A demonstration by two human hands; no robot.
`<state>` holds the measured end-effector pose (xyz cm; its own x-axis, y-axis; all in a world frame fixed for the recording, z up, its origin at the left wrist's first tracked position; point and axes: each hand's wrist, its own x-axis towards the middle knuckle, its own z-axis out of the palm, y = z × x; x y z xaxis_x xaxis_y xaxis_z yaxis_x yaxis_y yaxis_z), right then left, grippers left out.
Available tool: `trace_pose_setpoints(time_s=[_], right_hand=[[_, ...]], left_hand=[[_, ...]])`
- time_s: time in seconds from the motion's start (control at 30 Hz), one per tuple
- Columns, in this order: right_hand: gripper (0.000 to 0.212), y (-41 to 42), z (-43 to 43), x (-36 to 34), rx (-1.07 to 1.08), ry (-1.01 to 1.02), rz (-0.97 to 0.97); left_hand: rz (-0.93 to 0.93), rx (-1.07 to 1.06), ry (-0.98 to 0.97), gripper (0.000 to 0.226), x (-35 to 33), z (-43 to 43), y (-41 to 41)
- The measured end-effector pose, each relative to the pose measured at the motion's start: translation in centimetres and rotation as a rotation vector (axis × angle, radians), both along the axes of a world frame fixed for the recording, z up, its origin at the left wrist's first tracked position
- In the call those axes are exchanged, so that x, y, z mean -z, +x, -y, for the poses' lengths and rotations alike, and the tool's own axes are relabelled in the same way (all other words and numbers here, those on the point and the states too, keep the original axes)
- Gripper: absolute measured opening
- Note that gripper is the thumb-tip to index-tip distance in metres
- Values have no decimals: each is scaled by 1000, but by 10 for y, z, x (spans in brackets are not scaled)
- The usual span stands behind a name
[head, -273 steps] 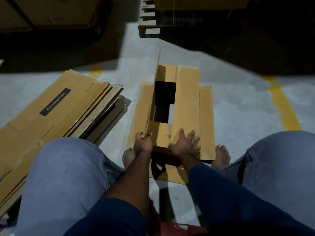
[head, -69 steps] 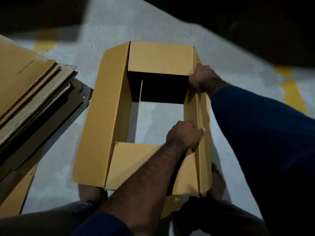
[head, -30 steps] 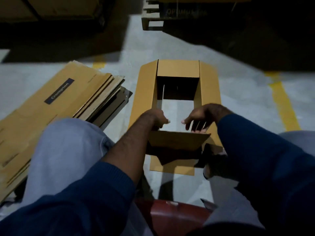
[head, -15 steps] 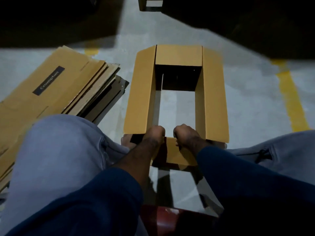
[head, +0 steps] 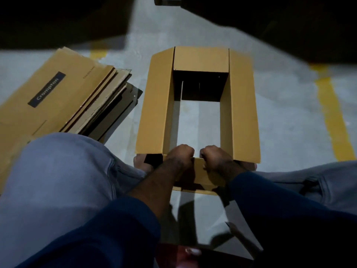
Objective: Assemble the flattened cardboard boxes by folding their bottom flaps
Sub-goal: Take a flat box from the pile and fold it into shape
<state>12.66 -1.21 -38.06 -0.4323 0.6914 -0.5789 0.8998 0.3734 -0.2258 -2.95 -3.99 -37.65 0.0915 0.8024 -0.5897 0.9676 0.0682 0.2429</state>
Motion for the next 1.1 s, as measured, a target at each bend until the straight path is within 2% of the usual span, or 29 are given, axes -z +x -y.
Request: trace_pose_setpoints(time_s=[0.17, 0.33, 0.47, 0.57, 0.67, 0.73, 0.83, 0.93, 1.1], right_hand=[[11, 37, -3, -5, 13, 60, 129], [13, 23, -6, -9, 20, 76, 128], [8, 22, -13, -4, 74, 58, 141], [14, 21, -30, -1, 8, -54, 185], [17, 15, -56, -6, -104, -251, 247], [31, 7, -83, -16, -127, -314, 274], [39, -10, -129, -32, -105, -189, 242], [36, -37, -176, -45, -101, -115, 187], [34, -81, -250, -69, -113, 57, 87]], left_hand=[[48, 36, 24, 16, -2, 2, 33], [-53, 21, 26, 19, 0, -3, 38], [-41, 6, 33, 18, 4, -7, 39], [37, 6, -16, 12, 10, -8, 31], [149, 24, -110, 32, 7, -20, 21], [216, 8, -94, 42, 1, -40, 13], [223, -39, 45, 40, -13, -85, -4], [130, -8, 183, 30, -24, -138, -23], [-15, 65, 235, 22, -35, -231, -60]])
